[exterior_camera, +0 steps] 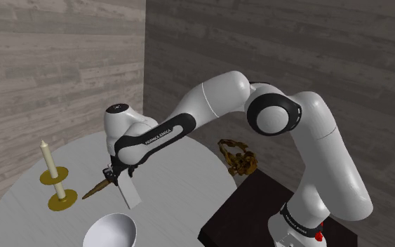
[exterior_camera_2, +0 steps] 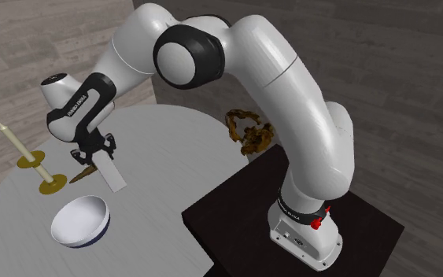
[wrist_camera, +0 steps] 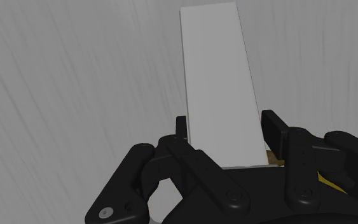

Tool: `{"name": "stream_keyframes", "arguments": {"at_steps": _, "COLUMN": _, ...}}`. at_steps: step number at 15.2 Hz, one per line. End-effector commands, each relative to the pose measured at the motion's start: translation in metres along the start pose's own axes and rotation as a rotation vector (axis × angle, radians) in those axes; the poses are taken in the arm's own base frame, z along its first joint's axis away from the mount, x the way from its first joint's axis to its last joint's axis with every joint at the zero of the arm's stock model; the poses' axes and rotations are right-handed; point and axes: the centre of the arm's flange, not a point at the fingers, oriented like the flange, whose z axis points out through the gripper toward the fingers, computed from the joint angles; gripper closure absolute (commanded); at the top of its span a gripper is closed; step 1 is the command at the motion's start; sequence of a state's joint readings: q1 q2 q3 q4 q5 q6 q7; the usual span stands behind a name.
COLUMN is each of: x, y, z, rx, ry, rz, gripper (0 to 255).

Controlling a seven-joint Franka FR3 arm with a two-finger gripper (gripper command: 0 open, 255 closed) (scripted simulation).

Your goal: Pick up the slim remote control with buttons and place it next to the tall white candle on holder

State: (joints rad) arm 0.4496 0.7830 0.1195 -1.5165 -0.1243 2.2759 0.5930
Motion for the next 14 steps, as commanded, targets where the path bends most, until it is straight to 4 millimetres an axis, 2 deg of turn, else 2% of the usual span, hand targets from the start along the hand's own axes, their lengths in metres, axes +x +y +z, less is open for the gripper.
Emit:
{"name": "stream_keyframes", "arguments": {"at_steps": 1, "x": 0.000, "y": -0.001, "z": 0.010, "rx": 0.000, "ry": 0.001, "rz": 0.000, "gripper": 255}}
{"name": "stream_keyframes", "arguments": {"at_steps": 14, "x": 0.001, "y": -0.002, "z": 0.078, "rx": 0.000, "ry": 0.001, "rz": 0.000, "gripper": 255}}
